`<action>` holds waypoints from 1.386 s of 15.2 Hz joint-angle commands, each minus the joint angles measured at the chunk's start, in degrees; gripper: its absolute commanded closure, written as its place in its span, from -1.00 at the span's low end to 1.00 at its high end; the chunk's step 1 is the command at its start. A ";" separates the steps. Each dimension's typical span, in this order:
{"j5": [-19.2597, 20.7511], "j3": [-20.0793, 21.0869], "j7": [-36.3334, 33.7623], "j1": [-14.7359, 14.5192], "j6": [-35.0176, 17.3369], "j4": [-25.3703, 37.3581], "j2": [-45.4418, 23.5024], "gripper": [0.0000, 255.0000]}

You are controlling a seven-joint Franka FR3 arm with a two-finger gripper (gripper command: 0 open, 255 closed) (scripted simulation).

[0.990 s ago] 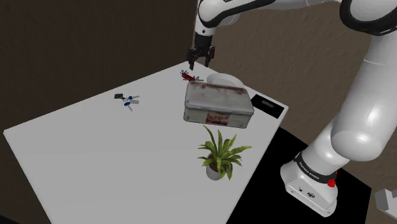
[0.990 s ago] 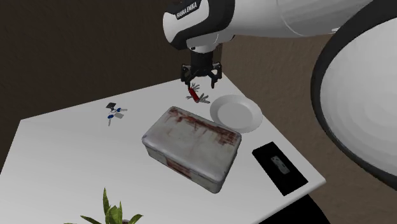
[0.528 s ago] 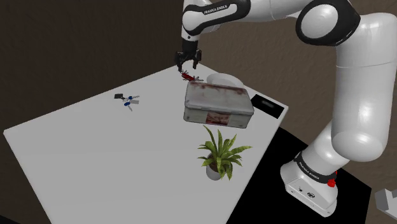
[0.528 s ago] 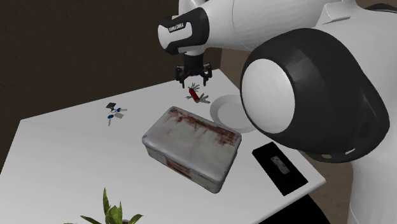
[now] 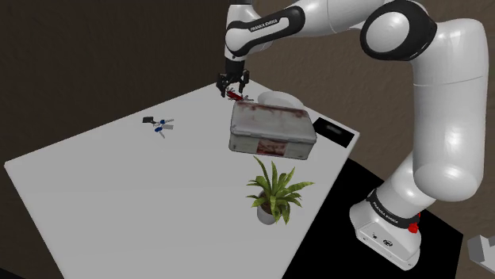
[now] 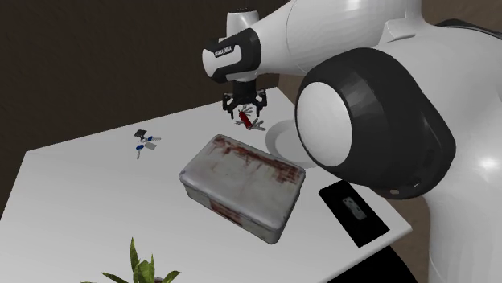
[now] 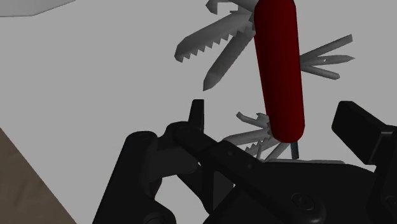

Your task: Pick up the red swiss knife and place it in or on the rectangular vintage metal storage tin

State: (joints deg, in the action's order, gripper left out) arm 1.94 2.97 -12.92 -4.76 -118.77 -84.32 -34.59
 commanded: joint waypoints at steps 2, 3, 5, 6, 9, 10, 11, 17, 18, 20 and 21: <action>0.01 0.00 -0.04 -0.04 -0.21 0.01 -0.18 -1.00; 0.01 0.00 -0.04 -0.04 -0.21 0.01 -0.18 -1.00; 0.01 0.00 -0.04 -0.04 -0.21 0.01 -0.18 -1.00; 0.01 0.00 -0.04 -0.03 -0.20 0.01 -0.18 -1.00; 0.01 0.01 -0.06 -0.05 -0.18 0.01 -0.17 1.00; 0.01 0.01 -0.06 -0.05 -0.13 0.09 -0.19 1.00; 0.02 0.01 -0.07 -0.07 0.03 0.30 -0.23 1.00; -0.01 0.02 -0.03 -0.03 0.39 0.29 0.13 1.00; -0.03 0.03 -0.02 -0.03 0.99 0.58 0.44 1.00; -0.06 0.05 0.01 -0.02 2.20 1.20 1.03 1.00; -0.08 0.06 0.02 -0.02 2.83 1.58 1.29 1.00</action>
State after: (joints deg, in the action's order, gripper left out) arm 1.88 3.03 -12.95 -4.81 -116.62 -83.25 -33.45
